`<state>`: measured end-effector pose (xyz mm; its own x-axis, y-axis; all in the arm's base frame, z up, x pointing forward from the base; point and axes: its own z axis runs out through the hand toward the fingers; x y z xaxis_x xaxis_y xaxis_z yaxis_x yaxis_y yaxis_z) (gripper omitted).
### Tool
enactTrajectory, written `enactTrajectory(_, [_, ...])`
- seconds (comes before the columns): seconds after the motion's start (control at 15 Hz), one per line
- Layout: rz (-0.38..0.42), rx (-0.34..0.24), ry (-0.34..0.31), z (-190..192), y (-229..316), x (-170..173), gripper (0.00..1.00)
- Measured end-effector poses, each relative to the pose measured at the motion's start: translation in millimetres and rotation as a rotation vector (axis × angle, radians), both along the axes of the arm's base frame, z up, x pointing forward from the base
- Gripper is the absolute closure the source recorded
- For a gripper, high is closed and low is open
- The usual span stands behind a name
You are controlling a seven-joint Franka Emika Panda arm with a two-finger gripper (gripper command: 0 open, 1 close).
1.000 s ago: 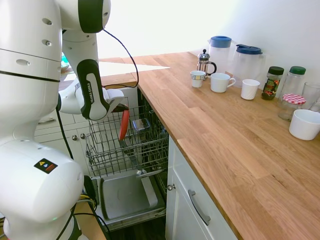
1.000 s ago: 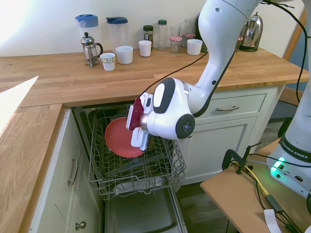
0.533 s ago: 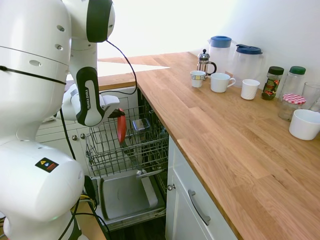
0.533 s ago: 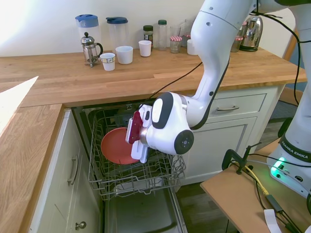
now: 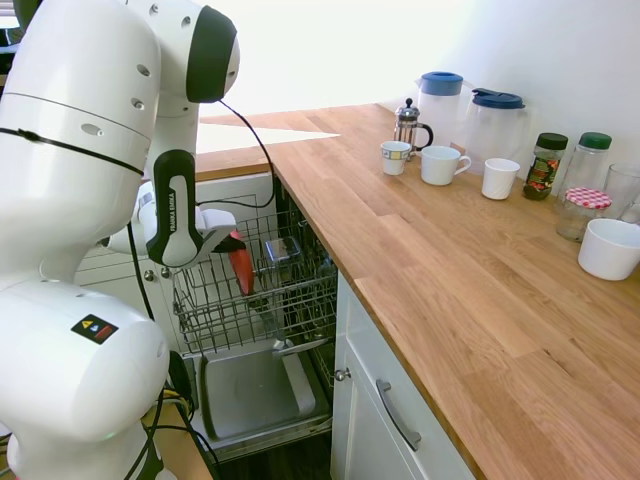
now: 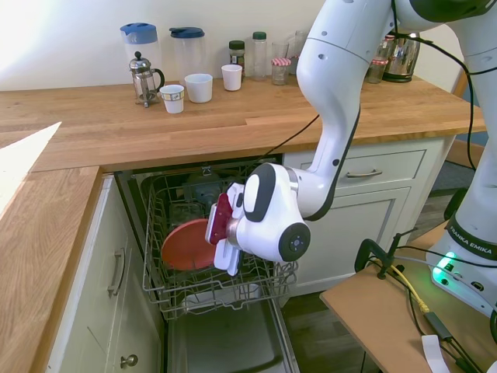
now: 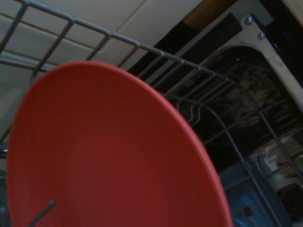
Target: Put the plate in the dishwasher
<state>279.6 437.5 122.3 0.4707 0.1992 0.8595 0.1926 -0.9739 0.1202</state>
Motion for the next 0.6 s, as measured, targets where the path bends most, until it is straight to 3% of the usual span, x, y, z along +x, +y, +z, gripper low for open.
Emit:
enactTrajectory(0.33, [-0.081, 0.035, 0.048, 13, 9, -1, 0.0])
enactTrajectory(0.6, [-0.249, 0.083, 0.238, 53, 25, -8, 0.0])
